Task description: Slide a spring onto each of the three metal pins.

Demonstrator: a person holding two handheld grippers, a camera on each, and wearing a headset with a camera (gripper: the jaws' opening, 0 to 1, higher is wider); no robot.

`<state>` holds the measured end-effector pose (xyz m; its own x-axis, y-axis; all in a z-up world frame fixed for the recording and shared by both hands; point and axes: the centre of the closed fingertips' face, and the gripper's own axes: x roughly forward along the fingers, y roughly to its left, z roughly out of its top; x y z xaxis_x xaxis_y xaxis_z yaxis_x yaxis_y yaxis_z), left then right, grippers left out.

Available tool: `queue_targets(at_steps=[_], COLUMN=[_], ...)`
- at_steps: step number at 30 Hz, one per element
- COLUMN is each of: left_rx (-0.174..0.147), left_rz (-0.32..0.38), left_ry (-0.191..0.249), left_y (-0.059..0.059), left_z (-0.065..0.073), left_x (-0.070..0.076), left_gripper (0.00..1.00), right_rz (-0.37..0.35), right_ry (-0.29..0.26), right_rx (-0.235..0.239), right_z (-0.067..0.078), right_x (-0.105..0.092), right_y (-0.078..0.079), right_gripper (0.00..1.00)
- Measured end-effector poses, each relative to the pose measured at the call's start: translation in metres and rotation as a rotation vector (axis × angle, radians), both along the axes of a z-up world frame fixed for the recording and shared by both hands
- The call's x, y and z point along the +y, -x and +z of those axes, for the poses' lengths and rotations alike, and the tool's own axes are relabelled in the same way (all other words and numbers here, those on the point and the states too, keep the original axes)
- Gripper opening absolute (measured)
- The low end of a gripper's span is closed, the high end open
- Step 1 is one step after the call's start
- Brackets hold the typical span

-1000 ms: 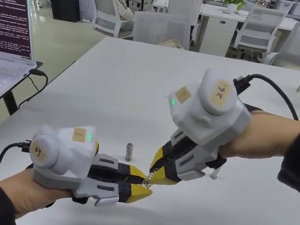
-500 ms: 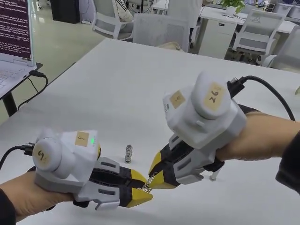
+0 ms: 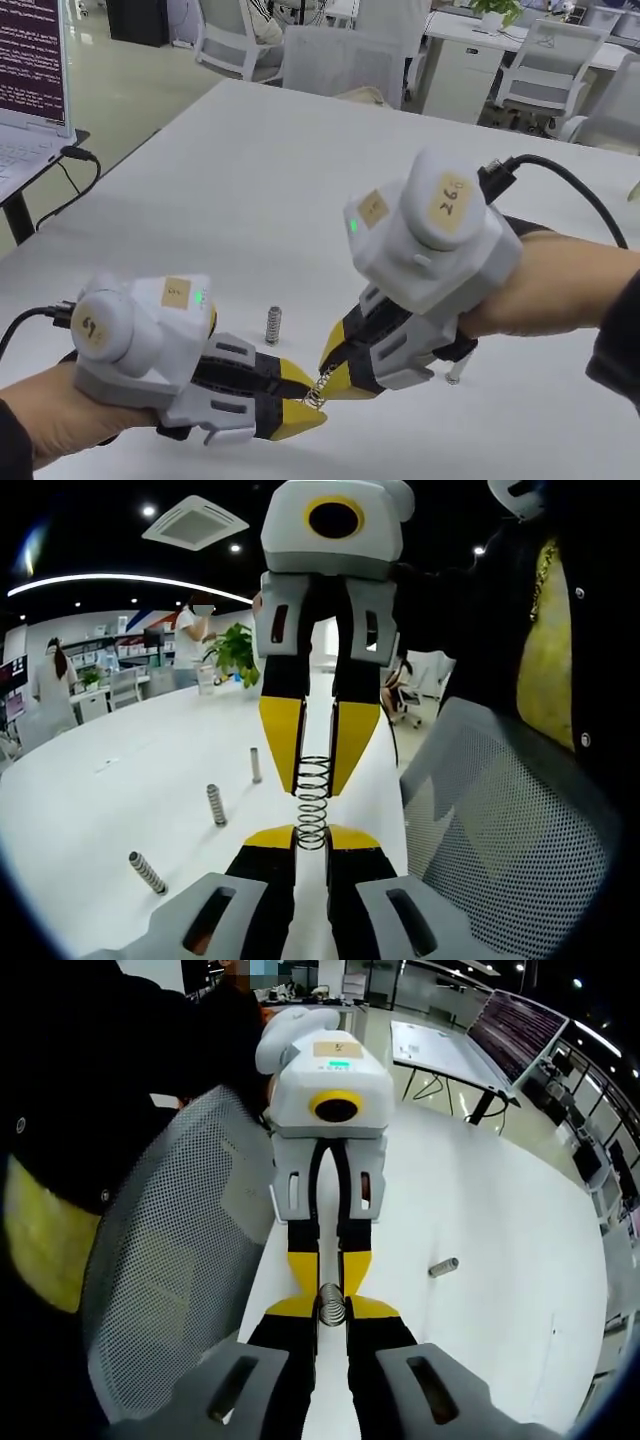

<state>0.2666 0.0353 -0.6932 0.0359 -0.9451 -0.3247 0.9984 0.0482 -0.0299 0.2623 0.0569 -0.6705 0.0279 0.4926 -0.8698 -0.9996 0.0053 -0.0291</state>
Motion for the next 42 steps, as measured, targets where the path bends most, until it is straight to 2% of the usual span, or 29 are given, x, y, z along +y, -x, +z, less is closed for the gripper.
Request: queue_targets(at_steps=[3, 9, 17, 28, 32, 42], left_rx=[-0.002, 0.008, 0.014, 0.026, 0.057, 0.063], left_rz=[-0.001, 0.007, 0.015, 0.039, 0.066, 0.144], left_ry=[-0.014, -0.014, -0.018, -0.031, -0.017, 0.011], left_y=[0.000, 0.000, -0.002, -0.005, -0.007, -0.013], left_z=[-0.004, -0.005, -0.009, -0.016, -0.016, -0.018], left_x=[0.001, 0.002, 0.004, 0.010, 0.014, 0.030], left_gripper=[0.04, 0.08, 0.13, 0.30, 0.40, 0.56], right_rz=[0.002, -0.003, -0.026, -0.061, -0.075, -0.112], right_ry=[0.003, 0.009, 0.042, 0.059, 0.061, 0.067], right_rx=[0.002, -0.003, -0.012, -0.021, -0.030, -0.037], right_z=[0.000, 0.000, -0.001, -0.001, 0.001, 0.004], right_x=[0.000, -0.003, -0.020, -0.036, -0.042, -0.058], right_y=[0.000, -0.003, -0.010, -0.017, -0.020, -0.028], right_gripper=[0.07, 0.07, 0.07, 0.07, 0.07, 0.07])
